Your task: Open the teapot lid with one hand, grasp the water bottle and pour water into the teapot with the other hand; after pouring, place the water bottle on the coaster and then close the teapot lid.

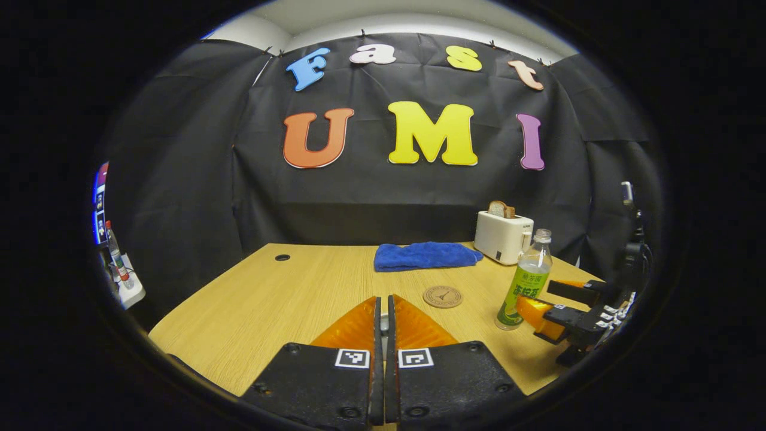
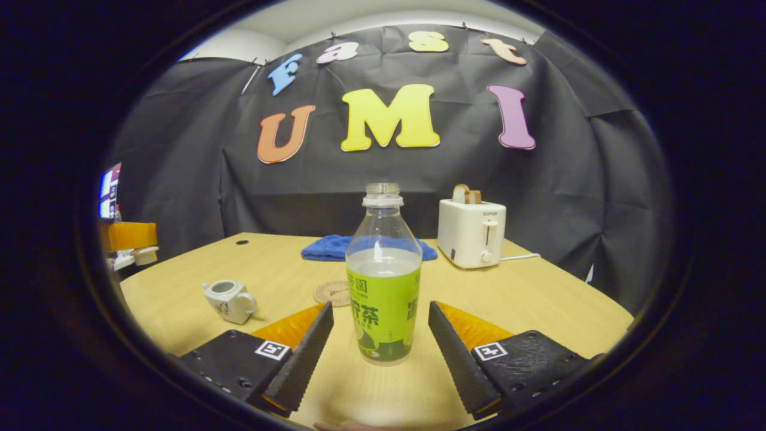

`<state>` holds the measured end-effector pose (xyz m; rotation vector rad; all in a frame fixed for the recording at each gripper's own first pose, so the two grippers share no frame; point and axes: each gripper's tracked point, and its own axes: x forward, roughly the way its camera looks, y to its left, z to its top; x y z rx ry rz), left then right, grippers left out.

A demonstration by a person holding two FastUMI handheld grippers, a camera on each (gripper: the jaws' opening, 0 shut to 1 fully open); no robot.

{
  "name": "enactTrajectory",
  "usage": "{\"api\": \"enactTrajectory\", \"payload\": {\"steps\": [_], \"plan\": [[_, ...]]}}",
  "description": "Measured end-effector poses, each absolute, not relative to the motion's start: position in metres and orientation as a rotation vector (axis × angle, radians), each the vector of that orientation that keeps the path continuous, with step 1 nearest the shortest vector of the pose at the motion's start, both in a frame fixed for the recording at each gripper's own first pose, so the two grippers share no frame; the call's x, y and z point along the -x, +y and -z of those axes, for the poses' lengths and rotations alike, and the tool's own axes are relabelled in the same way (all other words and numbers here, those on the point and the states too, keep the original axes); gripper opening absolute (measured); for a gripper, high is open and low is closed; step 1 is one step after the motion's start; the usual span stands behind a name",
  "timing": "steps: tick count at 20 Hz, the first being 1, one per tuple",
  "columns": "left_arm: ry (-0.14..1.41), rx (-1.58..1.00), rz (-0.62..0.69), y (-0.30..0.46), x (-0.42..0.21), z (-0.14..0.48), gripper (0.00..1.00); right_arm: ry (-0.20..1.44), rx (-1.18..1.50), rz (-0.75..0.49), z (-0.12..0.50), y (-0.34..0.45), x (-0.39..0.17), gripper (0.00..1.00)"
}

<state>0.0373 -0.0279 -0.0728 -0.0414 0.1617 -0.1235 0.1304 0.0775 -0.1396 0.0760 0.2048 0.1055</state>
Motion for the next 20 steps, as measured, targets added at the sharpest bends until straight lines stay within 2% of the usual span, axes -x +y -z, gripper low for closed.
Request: {"api": "enactTrajectory", "payload": {"steps": [6, 7, 13, 20], "plan": [[0.152, 0.065, 0.132, -0.004, -0.025, 0.065, 0.04, 0.158, -0.034, -0.054, 0.134, 0.082, -0.159, 0.96], [0.143, 0.068, 0.125, 0.004, -0.024, 0.061, 0.03, 0.16, -0.029, -0.043, 0.134, 0.082, -0.16, 0.75], [0.128, 0.111, 0.112, 0.039, -0.022, 0.05, 0.03, 0.134, 0.07, -0.059, 0.109, 0.108, -0.141, 0.71], [0.148, 0.12, 0.08, 0.062, -0.025, 0.058, 0.04, 0.147, 0.425, -0.027, 0.104, 0.137, -0.143, 0.72]]}}
